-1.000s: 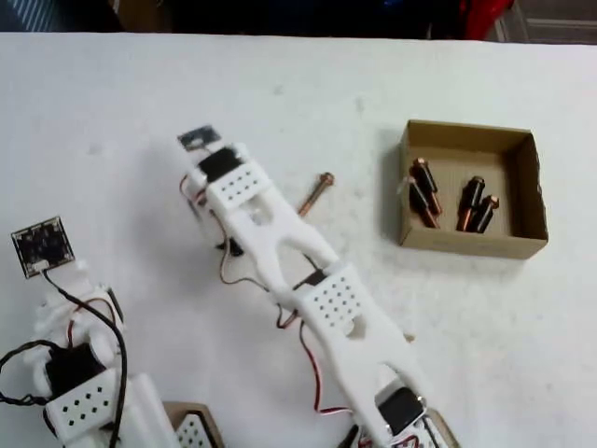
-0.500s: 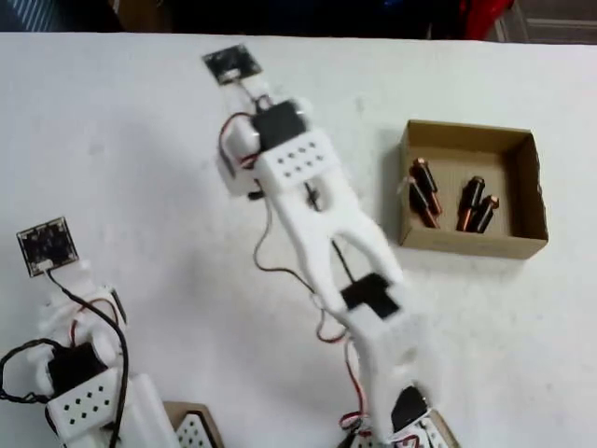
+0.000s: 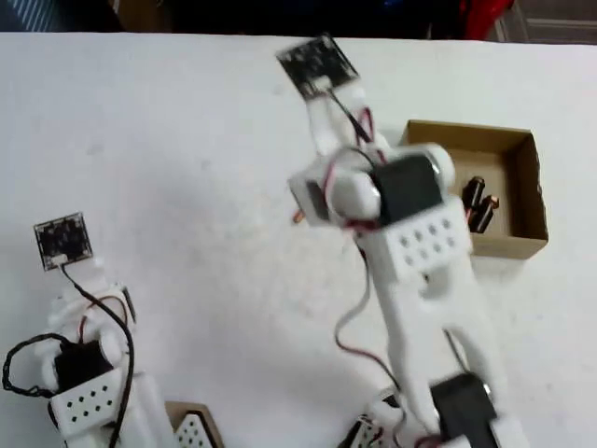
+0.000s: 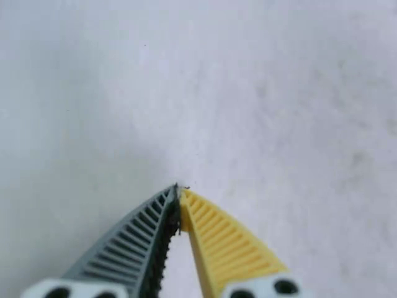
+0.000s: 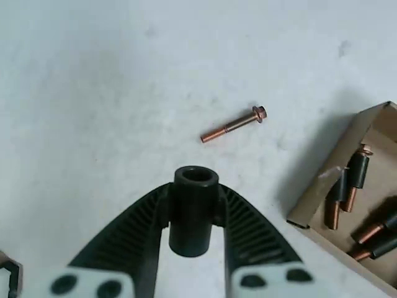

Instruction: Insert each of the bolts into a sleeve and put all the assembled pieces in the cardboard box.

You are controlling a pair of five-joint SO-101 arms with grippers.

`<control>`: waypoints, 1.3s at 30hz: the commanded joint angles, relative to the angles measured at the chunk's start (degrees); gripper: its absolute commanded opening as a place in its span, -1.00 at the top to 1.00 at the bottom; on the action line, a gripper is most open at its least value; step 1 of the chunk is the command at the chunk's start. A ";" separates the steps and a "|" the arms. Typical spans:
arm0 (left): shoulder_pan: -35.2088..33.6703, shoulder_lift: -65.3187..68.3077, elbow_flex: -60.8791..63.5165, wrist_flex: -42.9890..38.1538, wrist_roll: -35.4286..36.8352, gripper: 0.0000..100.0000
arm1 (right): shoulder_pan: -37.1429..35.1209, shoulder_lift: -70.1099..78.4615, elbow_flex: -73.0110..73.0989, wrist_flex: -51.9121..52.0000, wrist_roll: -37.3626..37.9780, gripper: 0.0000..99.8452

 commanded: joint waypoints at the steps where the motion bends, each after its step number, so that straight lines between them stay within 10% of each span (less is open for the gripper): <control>1: 2.42 -0.75 -0.62 -1.49 -1.05 0.95 | 1.98 -9.71 6.95 -1.89 1.76 0.97; 30: 25.71 -0.04 -24.35 17.23 -21.54 0.95 | 7.16 -49.01 78.15 -45.58 1.58 0.97; 39: 26.24 22.20 -38.68 16.88 -21.45 0.95 | 8.13 -55.87 88.62 -51.03 1.58 0.97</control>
